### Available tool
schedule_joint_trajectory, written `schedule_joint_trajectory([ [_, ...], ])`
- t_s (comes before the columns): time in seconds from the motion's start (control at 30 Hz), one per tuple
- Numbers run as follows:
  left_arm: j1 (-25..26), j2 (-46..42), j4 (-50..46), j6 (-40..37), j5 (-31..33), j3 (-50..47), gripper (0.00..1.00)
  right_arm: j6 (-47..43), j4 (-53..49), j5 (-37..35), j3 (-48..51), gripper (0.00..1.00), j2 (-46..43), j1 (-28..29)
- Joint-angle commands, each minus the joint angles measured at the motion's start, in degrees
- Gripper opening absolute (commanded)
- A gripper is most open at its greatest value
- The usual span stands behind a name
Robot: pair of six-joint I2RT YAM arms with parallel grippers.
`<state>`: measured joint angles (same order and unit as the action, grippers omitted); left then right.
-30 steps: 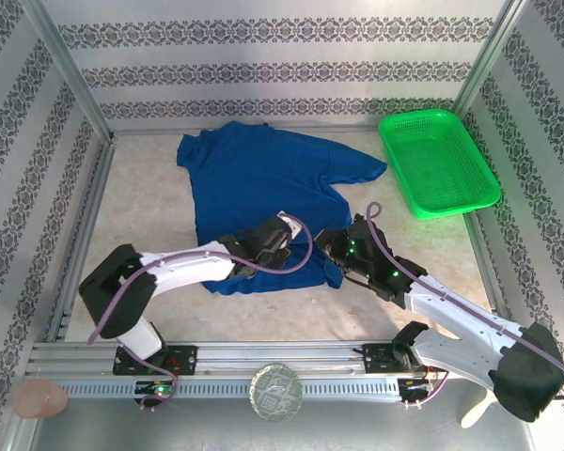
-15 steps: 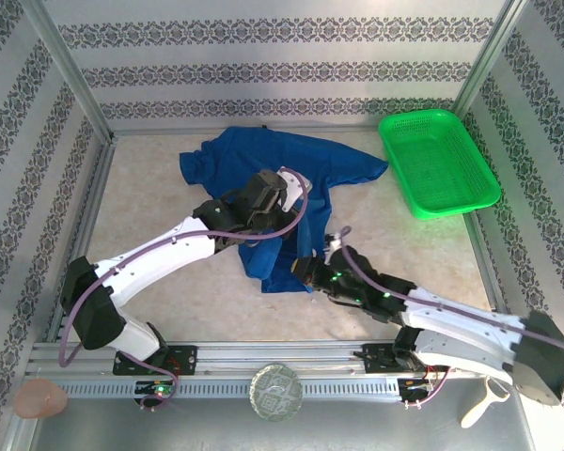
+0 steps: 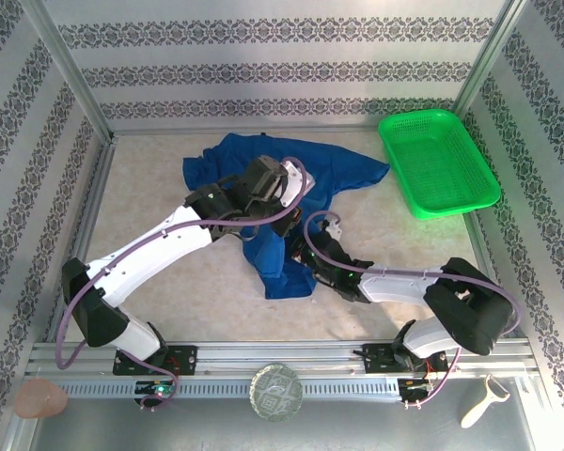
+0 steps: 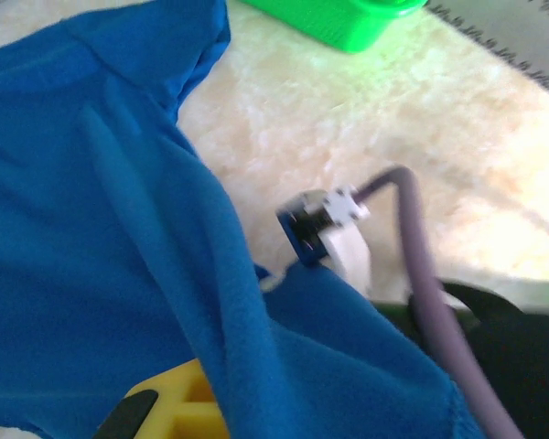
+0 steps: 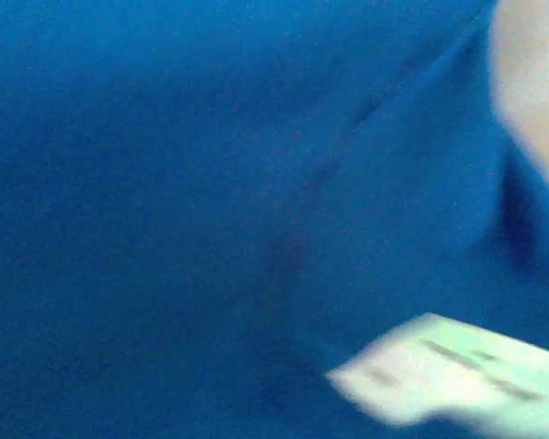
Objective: Fold the inside-out t-shirt
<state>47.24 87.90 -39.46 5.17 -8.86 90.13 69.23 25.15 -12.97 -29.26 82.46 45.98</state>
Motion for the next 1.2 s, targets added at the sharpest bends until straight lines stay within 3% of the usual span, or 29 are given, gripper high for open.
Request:
schedule_joint_trajectory([
  [0.0, -0.13, -1.1, -2.77, 2.19, -5.36, 4.2, 0.0, -4.97, 3.68, 0.04, -1.98, 0.0, 0.46, -0.59],
  [0.23, -0.13, 4.52, -5.45, 3.16, -5.54, 12.32, 0.0, -13.2, 1.94, -5.72, -0.03, 0.0, -3.53, 10.04],
  [0.47, -0.13, 8.75, -9.18, 2.21, -6.56, 19.39, 0.0, -15.36, 0.05, -9.55, 1.42, 0.0, -4.01, 14.42],
  [0.57, 0.02, 9.0, -9.4, 2.88, -8.1, 20.75, 0.0, -15.66, 0.87, -6.76, -1.32, 0.0, -0.92, 10.07],
  [0.8, 3.49, 7.37, -11.2, 5.4, -10.54, 25.23, 0.0, -12.77, 6.58, 8.24, -12.02, 0.0, 11.84, -2.12],
  [1.0, 3.99, 5.37, -11.67, 5.67, -11.85, 27.56, 0.0, -7.78, 9.46, 12.65, -15.47, 0.0, 20.03, -5.59],
  [1.17, 3.94, 5.48, -15.95, 3.4, -10.92, 28.32, 0.0, -2.51, 20.96, 14.92, -11.1, 0.0, 22.33, -8.93],
])
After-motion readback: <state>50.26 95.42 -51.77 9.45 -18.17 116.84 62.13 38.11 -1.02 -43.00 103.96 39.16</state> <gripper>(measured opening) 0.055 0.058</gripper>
